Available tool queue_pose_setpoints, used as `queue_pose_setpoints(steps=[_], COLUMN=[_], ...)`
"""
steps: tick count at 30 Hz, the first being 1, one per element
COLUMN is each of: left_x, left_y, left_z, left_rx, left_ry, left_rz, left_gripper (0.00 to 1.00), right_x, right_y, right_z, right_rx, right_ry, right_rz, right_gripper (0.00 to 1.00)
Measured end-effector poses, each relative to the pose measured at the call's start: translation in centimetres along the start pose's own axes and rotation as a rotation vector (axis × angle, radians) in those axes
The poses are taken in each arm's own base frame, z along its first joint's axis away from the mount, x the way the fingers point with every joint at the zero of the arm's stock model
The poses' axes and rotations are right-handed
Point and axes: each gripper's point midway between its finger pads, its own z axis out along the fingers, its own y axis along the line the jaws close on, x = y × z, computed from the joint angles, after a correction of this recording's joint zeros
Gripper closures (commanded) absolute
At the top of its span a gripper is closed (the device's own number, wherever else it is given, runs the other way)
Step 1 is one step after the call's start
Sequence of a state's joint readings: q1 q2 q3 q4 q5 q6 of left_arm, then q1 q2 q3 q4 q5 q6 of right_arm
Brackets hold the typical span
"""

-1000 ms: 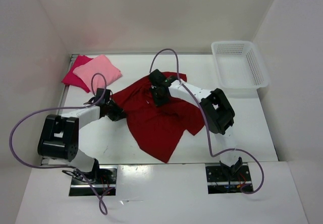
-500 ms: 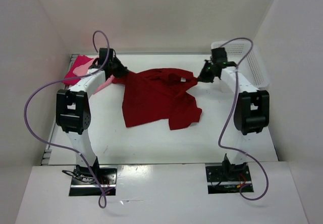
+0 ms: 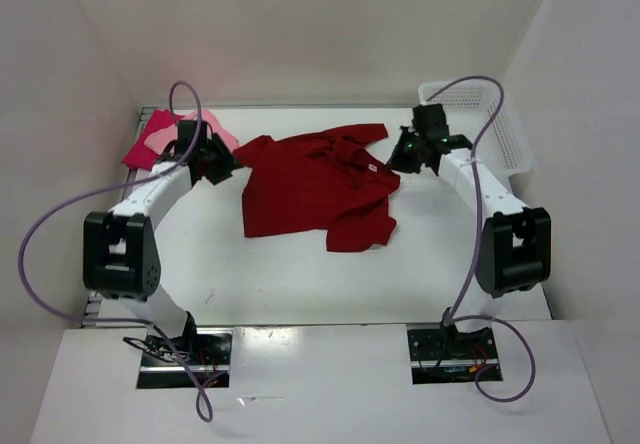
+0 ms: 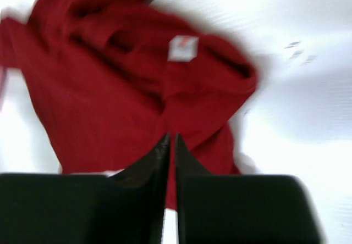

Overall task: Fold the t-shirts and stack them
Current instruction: Flatten out the tshirt

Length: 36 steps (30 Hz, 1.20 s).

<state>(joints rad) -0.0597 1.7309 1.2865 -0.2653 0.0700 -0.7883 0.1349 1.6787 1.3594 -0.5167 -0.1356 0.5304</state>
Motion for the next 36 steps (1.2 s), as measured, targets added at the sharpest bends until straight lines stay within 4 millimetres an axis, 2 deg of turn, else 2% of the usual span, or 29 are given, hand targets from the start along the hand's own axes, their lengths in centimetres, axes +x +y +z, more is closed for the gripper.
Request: queue_pose_setpoints(steps=[2,3,6,8,10,13,15,19,21,23,27,28,29,33,36], left_x=[2.0,3.2,7.4,10.2,12.8,15.2,15.9,16.4,16.5,16.5,16.7,16.9,17.1,17.9,19.6], left_y=[1.0,1.6,4.1,5.7,7.3,8.6,8.6,7.8,7.7,7.8,8.0,8.1,8.3,8.1,7.4], left_z=[-2.4,-3.3,-5.0,-5.4,-5.8,-6.0,-5.9,-5.2,-4.9,-4.7,-4.4,-4.3,-4.2,-4.4,-5.6], left_rx=[0.013,0.017,0.011,-0.004,-0.034,-0.052,-0.065,-0.064,-0.066,-0.065,-0.078,-0.084,-0.091,-0.090,-0.057], left_ry=[0.015,0.030,0.090,0.138,0.184,0.225,0.247,0.264,0.266,0.261,0.263,0.268,0.275,0.294,0.319], left_rz=[-0.003,-0.012,-0.045,-0.099,-0.159,-0.252,-0.292,-0.318,-0.330,-0.347,-0.368,-0.369,-0.368,-0.353,-0.314], left_gripper=[0.80,0.84,0.86,0.79,0.74,0.73,0.73,0.74,0.68,0.67,0.62,0.59,0.59,0.54,0.51], right_x=[2.2,4.0,10.2,13.7,15.7,17.2,17.7,19.2,20.4,22.1,25.1,25.4,25.5,25.3,25.1], right_y=[2.3,3.7,6.7,7.2,6.7,6.5,6.6,7.6,8.7,9.6,9.9,10.2,10.5,12.5,14.7], right_z=[-0.9,-1.3,-1.6,-1.6,-1.6,-1.6,-1.7,-2.1,-2.6,-3.3,-5.0,-5.5,-5.9,-7.3,-8.3], right_rx=[-0.034,-0.060,-0.120,-0.138,-0.127,-0.124,-0.131,-0.162,-0.206,-0.265,-0.302,-0.310,-0.317,-0.357,-0.417], right_ry=[0.016,0.039,0.145,0.219,0.265,0.300,0.314,0.342,0.368,0.403,0.467,0.473,0.473,0.432,0.410], right_rz=[-0.076,-0.123,-0.238,-0.280,-0.290,-0.291,-0.285,-0.309,-0.301,-0.265,-0.193,-0.182,-0.170,-0.189,-0.219], right_gripper=[1.00,1.00,1.00,0.97,0.94,0.91,0.90,1.00,1.00,1.00,0.97,0.87,0.84,0.83,0.82])
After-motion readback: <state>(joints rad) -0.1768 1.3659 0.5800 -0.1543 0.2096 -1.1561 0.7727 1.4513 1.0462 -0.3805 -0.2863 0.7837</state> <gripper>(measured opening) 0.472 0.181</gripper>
